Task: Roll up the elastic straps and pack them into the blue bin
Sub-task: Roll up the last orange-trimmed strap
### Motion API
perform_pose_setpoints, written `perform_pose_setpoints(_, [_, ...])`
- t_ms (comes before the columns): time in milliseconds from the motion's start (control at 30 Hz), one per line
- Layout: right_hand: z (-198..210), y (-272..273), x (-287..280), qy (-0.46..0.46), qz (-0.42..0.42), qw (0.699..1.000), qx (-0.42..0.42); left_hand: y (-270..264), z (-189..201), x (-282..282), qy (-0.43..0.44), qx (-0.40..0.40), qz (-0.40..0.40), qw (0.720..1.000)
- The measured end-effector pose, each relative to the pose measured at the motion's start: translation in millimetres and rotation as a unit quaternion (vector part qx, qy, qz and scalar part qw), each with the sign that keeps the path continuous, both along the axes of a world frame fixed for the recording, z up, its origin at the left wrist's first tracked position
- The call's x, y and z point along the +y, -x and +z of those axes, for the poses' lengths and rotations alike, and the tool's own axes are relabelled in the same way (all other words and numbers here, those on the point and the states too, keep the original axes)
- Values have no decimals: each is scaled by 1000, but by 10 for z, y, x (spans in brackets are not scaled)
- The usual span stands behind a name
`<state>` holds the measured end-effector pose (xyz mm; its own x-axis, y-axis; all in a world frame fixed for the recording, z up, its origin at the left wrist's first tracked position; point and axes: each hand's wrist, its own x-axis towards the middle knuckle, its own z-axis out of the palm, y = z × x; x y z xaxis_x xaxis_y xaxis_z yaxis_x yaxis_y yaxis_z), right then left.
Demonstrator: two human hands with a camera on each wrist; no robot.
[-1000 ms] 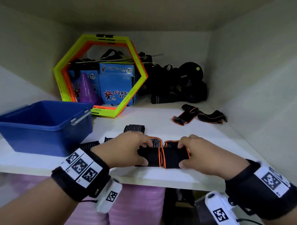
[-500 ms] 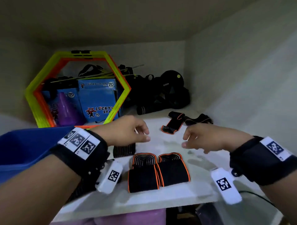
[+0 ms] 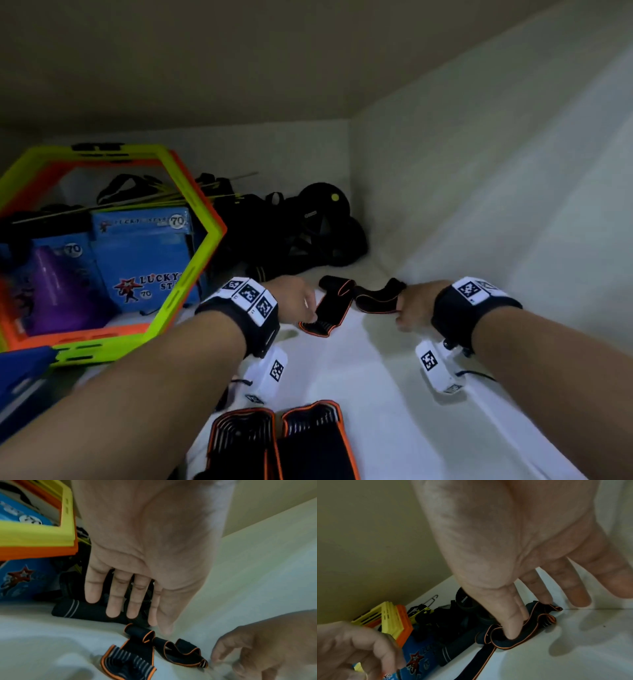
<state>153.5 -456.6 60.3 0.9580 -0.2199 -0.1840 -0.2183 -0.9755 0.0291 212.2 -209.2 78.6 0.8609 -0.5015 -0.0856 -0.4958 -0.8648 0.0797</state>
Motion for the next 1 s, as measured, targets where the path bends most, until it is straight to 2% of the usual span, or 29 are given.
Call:
perform_pose_setpoints(100, [-34,-211,-60,-26,2,1000,-2,-114,-146,-196,-7,-7,-6,1000])
perform_pose_setpoints(200, [-121,-446,-146,-59,14,998,0,-246,-207,-348,8,25,-15,1000])
perform_pose_setpoints(300, [-216,-635,-221,-56,38,997,22,-337,-195,-495,-79,37,-25,996])
perform_pose_setpoints(500, [-307,-863,-180,-1,69,996,52,-515,-285,-603,-178,66,-9,982])
perform_pose_setpoints(700, [-320,-828,-62,8,103,994,40,-512,-368,-690,-216,78,-31,973])
perform_pose_setpoints(800, [-342,-788,-83,-12,109,994,0,-498,-405,-670,-197,51,-15,979])
perform_pose_setpoints(900, [-292,-708,-72,-24,113,993,-27,-512,-322,-609,-85,61,-4,994])
perform_pose_setpoints(1000, [-172,-625,-60,-68,95,992,-55,-574,-197,-519,8,-51,-30,998])
